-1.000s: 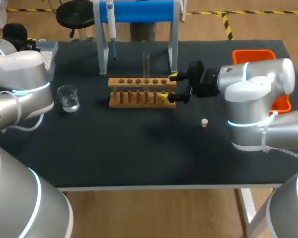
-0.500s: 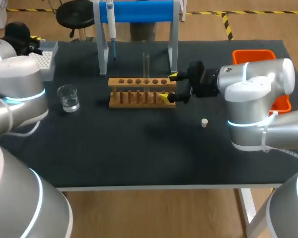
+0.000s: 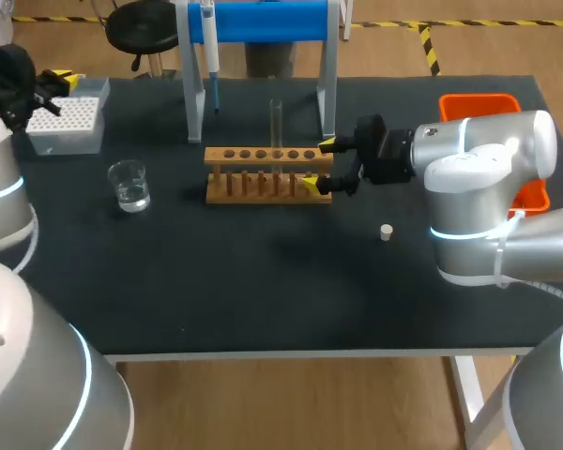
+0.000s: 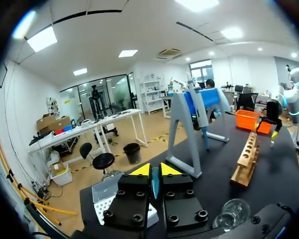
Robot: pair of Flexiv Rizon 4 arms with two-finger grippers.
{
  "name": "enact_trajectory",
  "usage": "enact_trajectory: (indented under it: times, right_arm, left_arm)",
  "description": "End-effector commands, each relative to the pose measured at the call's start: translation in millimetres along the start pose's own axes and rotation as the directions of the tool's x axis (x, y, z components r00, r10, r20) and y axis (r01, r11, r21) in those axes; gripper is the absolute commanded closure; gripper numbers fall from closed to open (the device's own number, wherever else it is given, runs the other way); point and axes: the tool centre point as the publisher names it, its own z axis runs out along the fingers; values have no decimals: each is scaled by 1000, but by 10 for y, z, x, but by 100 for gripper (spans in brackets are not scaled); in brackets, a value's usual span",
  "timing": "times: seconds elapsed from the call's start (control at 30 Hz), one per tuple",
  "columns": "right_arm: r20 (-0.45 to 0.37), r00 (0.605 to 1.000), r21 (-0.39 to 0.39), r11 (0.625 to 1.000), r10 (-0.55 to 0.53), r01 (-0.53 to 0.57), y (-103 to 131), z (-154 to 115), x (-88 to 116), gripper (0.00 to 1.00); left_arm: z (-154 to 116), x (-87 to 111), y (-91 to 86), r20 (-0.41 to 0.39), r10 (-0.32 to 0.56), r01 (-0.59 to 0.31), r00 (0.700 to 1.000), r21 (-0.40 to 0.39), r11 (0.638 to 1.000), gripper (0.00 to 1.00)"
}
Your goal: Invert the test tube, pick up the pipette, mount the tip to pipette, aspirate from beaker and dispense into the tube, eject the tip, return the pipette, and cap with the stopper.
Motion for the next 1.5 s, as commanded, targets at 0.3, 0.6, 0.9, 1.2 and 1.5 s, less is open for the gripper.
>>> enact_trajectory:
  times: [0.3, 0.6, 0.9, 1.2, 1.5]
  right_arm:
    - [1, 1000, -1, 1000, 0, 0, -4, -10, 5, 0]
    - [1, 1000, -1, 1000, 0, 0, -4, -10, 5, 0]
    - [1, 1000, -1, 1000, 0, 0, -4, -10, 5, 0]
    - [1, 1000, -1, 1000, 0, 0, -4, -10, 5, 0]
    - [1, 1000, -1, 1000, 0, 0, -4, -10, 5, 0]
  left_arm:
    - [-105, -15, 3, -44, 0, 0, 999, 0, 1000, 100]
    - [-547, 767, -538, -252, 139, -166, 958, -90, 982, 100]
    - [-644, 1475, -786, -385, 105, -175, 917, -151, 973, 100]
    - [-674, 2125, -925, -453, 93, -179, 887, -150, 972, 100]
    - [-588, 2757, -993, -508, 99, -192, 856, -133, 972, 100]
